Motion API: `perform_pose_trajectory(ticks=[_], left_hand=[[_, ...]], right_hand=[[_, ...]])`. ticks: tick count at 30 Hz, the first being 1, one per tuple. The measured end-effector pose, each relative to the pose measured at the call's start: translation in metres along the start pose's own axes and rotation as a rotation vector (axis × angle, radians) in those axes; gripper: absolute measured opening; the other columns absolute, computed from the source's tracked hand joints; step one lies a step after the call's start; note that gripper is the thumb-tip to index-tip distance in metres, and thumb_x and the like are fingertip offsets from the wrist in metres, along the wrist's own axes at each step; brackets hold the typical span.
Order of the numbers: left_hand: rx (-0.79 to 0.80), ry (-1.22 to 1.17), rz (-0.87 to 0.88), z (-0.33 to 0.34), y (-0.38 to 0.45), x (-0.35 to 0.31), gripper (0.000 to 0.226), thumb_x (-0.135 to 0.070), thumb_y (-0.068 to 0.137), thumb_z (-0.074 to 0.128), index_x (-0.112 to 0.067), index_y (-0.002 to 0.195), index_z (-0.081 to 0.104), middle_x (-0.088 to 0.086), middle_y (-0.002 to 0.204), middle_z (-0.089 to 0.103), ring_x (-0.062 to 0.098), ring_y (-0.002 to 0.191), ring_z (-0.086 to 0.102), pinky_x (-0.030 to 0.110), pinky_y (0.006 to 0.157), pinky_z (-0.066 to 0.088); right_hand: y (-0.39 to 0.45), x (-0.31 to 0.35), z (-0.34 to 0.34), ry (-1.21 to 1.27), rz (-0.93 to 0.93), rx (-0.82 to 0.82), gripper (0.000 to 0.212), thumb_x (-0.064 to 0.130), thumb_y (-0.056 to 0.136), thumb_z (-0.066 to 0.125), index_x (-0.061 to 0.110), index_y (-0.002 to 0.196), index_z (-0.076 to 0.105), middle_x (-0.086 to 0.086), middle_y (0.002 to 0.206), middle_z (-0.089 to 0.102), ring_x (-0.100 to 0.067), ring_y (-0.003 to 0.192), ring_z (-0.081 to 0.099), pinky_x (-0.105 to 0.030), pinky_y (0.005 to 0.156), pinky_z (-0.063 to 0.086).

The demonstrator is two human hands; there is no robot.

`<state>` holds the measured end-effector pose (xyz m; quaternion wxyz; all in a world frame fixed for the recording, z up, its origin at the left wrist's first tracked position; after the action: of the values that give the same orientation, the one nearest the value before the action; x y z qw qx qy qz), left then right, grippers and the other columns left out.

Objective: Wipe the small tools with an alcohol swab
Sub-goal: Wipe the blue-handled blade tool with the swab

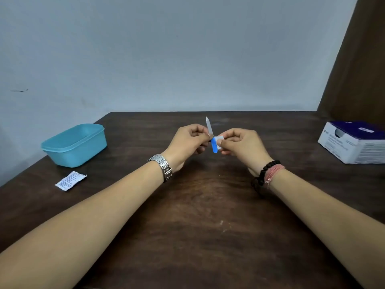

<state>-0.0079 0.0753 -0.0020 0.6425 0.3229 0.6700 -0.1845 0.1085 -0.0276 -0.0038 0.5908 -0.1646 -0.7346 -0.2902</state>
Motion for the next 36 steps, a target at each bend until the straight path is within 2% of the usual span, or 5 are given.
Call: perform_pose_trajectory(ticks=[3, 9, 16, 25, 36], left_hand=[[-0.003, -0.075, -0.024, -0.002, -0.001, 0.006, 0.007, -0.006, 0.092, 0.065, -0.01, 0.086, 0.064, 0.003, 0.075, 0.064, 0.01, 0.067, 0.059, 0.021, 0.065, 0.053], [-0.006, -0.174, -0.042, -0.004, -0.003, 0.008, 0.002, -0.005, 0.092, 0.064, -0.006, 0.09, 0.065, 0.009, 0.079, 0.066, 0.012, 0.069, 0.063, 0.023, 0.071, 0.057], [-0.012, -0.156, -0.023, -0.003, -0.006, 0.006, 0.006, -0.008, 0.09, 0.068, -0.01, 0.085, 0.065, 0.006, 0.078, 0.068, 0.013, 0.069, 0.064, 0.022, 0.065, 0.054], [-0.051, -0.05, 0.036, -0.007, -0.007, 0.0, 0.005, -0.017, 0.089, 0.071, -0.012, 0.088, 0.069, 0.005, 0.08, 0.068, 0.013, 0.073, 0.061, 0.029, 0.072, 0.052], [-0.099, -0.031, 0.089, -0.01, -0.007, -0.002, 0.007, -0.017, 0.088, 0.072, -0.013, 0.085, 0.067, 0.003, 0.077, 0.068, 0.008, 0.064, 0.059, 0.022, 0.061, 0.047]], right_hand=[[-0.001, -0.001, 0.006, 0.041, 0.027, 0.019, 0.008, 0.005, 0.088, 0.069, 0.01, 0.082, 0.07, -0.011, 0.085, 0.074, -0.016, 0.072, 0.07, -0.023, 0.071, 0.06], [-0.001, -0.003, 0.009, 0.028, 0.064, 0.057, 0.037, 0.001, 0.096, 0.047, 0.019, 0.081, 0.075, -0.008, 0.089, 0.076, -0.015, 0.082, 0.073, -0.022, 0.071, 0.058], [-0.005, 0.0, 0.012, 0.058, 0.054, 0.119, 0.006, 0.008, 0.087, 0.071, 0.013, 0.087, 0.074, -0.003, 0.083, 0.075, -0.009, 0.077, 0.07, -0.021, 0.074, 0.059], [-0.003, -0.001, 0.014, -0.038, 0.028, 0.11, 0.002, 0.009, 0.087, 0.072, 0.011, 0.086, 0.072, -0.007, 0.084, 0.073, -0.011, 0.075, 0.067, -0.021, 0.069, 0.058], [-0.004, -0.012, 0.021, 0.033, 0.117, 0.199, 0.008, 0.019, 0.09, 0.069, 0.015, 0.09, 0.076, -0.001, 0.082, 0.073, -0.007, 0.072, 0.064, -0.019, 0.064, 0.052]])
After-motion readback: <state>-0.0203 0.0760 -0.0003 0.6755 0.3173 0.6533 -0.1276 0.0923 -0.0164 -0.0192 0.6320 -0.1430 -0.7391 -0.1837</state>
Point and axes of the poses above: each hand's wrist, its own y-axis towards the middle knuckle, its own z-axis out of the palm, x = y × z, the point moved 10 cm from there along y, towards the middle knuckle
